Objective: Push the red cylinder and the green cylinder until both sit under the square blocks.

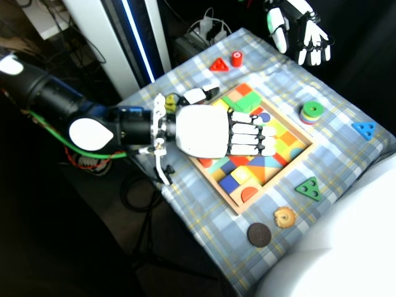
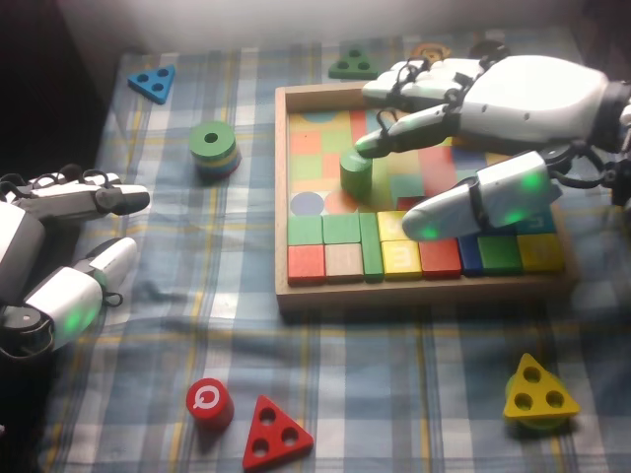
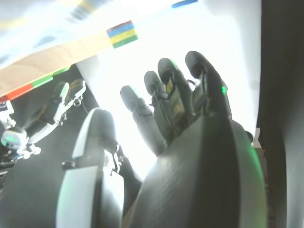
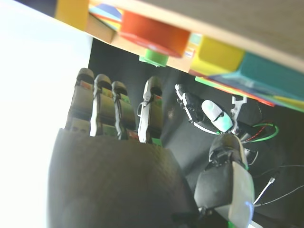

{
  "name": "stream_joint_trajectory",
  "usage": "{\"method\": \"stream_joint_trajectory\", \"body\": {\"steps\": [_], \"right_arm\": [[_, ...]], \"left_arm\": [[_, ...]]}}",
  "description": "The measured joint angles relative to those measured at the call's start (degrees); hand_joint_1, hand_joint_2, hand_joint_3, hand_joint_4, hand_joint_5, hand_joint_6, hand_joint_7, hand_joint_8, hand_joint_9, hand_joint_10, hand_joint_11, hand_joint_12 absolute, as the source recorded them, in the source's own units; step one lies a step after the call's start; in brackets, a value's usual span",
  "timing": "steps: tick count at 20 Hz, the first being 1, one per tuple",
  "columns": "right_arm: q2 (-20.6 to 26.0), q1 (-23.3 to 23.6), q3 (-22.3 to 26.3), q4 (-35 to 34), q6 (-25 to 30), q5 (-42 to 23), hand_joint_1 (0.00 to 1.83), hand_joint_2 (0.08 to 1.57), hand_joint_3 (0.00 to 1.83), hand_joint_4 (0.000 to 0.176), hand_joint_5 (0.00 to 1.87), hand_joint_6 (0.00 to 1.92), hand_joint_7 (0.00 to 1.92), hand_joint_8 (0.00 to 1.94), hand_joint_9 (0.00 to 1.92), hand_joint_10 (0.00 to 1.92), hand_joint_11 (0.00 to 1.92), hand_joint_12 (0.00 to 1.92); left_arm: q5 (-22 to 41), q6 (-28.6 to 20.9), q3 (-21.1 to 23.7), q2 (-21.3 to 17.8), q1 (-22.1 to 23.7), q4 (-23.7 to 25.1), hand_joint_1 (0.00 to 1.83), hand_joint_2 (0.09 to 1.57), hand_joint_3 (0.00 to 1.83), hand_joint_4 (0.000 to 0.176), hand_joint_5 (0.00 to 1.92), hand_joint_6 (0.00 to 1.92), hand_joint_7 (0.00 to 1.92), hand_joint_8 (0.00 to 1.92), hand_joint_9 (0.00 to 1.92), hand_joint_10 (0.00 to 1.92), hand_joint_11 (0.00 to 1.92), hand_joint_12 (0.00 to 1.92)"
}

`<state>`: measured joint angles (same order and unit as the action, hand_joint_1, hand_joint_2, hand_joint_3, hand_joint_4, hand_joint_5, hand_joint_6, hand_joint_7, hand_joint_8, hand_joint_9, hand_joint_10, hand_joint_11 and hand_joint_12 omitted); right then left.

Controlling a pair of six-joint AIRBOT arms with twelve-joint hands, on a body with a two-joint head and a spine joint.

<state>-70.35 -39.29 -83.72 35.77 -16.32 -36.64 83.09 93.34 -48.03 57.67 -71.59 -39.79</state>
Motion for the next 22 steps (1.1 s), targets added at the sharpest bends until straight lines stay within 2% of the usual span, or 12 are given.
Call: {"method": "stream_joint_trajectory", "body": {"steps": [1, 2, 8, 9, 11, 12, 14, 15, 17, 18, 20, 22], "right_arm": [[-0.44, 0.0, -0.26, 0.22, 0.04, 0.02, 0.0, 0.92, 0.01, 0.01, 0.4, 0.0, 0.0, 0.0, 0.0, 0.0, 0.0, 0.0], [-1.01, 0.0, -0.68, 0.81, 0.35, 0.09, 0.0, 0.93, 0.02, 0.0, 0.4, 0.0, 0.0, 0.0, 0.0, 0.0, 0.0, 0.0], [-2.03, 0.02, -2.03, 2.34, 1.84, 0.79, 0.0, 0.97, 0.0, 0.007, 0.41, 0.01, 0.0, 0.0, 0.0, 0.0, 0.0, 0.0], [-2.08, 0.2, -2.03, 3.08, 2.16, 0.96, 0.0, 0.95, 0.0, 0.064, 0.4, 0.01, 0.0, 0.0, 0.0, 0.0, 0.0, 0.0], [-2.08, 0.2, -2.03, 3.5, 2.82, 1.09, 0.0, 0.95, 0.0, 0.122, 0.38, 0.0, 0.0, 0.0, 0.0, 0.0, 0.0, 0.0], [-1.9, 0.2, -1.7, 3.78, 2.84, 1.66, 0.0, 0.95, 0.0, 0.139, 0.38, 0.0, 0.0, 0.0, 0.0, 0.0, 0.0, 0.0], [-0.39, 0.2, -0.09, 4.63, 3.13, 2.43, 0.0, 0.93, 0.0, 0.147, 0.37, 0.0, 0.0, 0.0, 0.0, 0.0, 0.0, 0.0], [0.63, 0.17, 0.74, 5.7, 3.23, 2.56, 0.0, 0.93, 0.0, 0.132, 0.37, 0.0, 0.0, 0.0, 0.0, 0.0, 0.0, 0.0], [2.54, 0.17, 2.25, 6.51, 3.32, 3.37, 0.0, 1.01, 0.02, 0.088, 0.37, 0.0, 0.0, 0.0, 0.0, 0.0, 0.0, 0.0], [3.91, 0.17, 3.26, 6.99, 3.32, 3.93, 0.0, 0.99, 0.01, 0.099, 0.37, 0.0, 0.0, 0.0, 0.0, 0.0, 0.0, 0.0], [5.77, 0.15, 4.74, 8.02, 3.32, 4.7, 0.0, 0.94, 0.0, 0.158, 0.37, 0.0, 0.0, 0.0, 0.0, 0.0, 0.0, 0.0], [7.21, 0.11, 5.97, 8.87, 3.3, 5.49, 0.0, 0.93, 0.0, 0.143, 0.38, 0.0, 0.0, 0.0, 0.0, 0.0, 0.0, 0.0]], "left_arm": [[-0.02, 0.0, 0.0, 0.0, 0.0, -0.07, 0.84, 1.36, 0.0, 0.0, 0.82, 0.01, 0.55, 0.0, 0.41, 0.07, 0.0, 0.43], [0.0, 0.0, 0.0, 0.0, 0.0, -0.09, 0.82, 1.36, 0.0, 0.0, 0.81, 0.0, 0.55, 0.0, 0.42, 0.06, 0.0, 0.47], [-0.04, -0.04, 0.0, 0.0, 0.0, -0.02, 0.83, 1.37, 0.0, 0.0, 0.82, 0.0, 0.56, 0.0, 0.45, 0.04, 0.0, 0.5], [-0.04, -0.04, 0.0, 0.0, 0.0, 0.02, 0.85, 1.37, 0.0, 0.0, 0.82, 0.0, 0.56, 0.0, 0.45, 0.03, 0.0, 0.49], [-0.04, -0.04, 0.0, 0.0, 0.0, -0.02, 0.85, 1.37, 0.0, 0.0, 0.82, 0.0, 0.56, 0.0, 0.45, 0.03, 0.0, 0.53], [-0.07, -0.04, 0.0, 0.0, 0.0, -0.07, 0.85, 1.37, 0.0, 0.0, 0.82, 0.0, 0.55, 0.0, 0.45, 0.02, 0.0, 0.56], [-0.09, -0.04, 0.0, 0.0, 0.0, -0.02, 0.83, 1.37, 0.0, 0.0, 0.81, 0.0, 0.55, 0.0, 0.44, 0.02, 0.0, 0.47], [-0.09, -0.04, 0.0, 0.0, 0.0, -0.11, 0.85, 1.37, 0.0, 0.0, 0.81, 0.0, 0.55, 0.0, 0.44, 0.01, 0.0, 0.42], [-0.11, -0.04, 0.0, 0.0, 0.0, -0.09, 0.86, 1.36, 0.0, 0.0, 0.82, 0.0, 0.57, 0.0, 0.46, 0.02, 0.0, 0.52], [-0.13, -0.04, 0.0, 0.0, 0.0, -0.07, 0.85, 1.37, 0.0, 0.0, 0.82, 0.0, 0.57, 0.0, 0.46, 0.02, 0.0, 0.54], [-0.11, -0.04, 0.0, 0.0, 0.0, -0.24, 0.84, 1.36, 0.0, 0.0, 0.81, 0.0, 0.56, 0.0, 0.44, 0.01, 0.0, 0.52], [-0.13, -0.04, 0.0, 0.0, 0.0, -0.13, 0.83, 1.36, 0.0, 0.0, 0.81, 0.0, 0.56, 0.0, 0.44, 0.01, 0.0, 0.49]]}}
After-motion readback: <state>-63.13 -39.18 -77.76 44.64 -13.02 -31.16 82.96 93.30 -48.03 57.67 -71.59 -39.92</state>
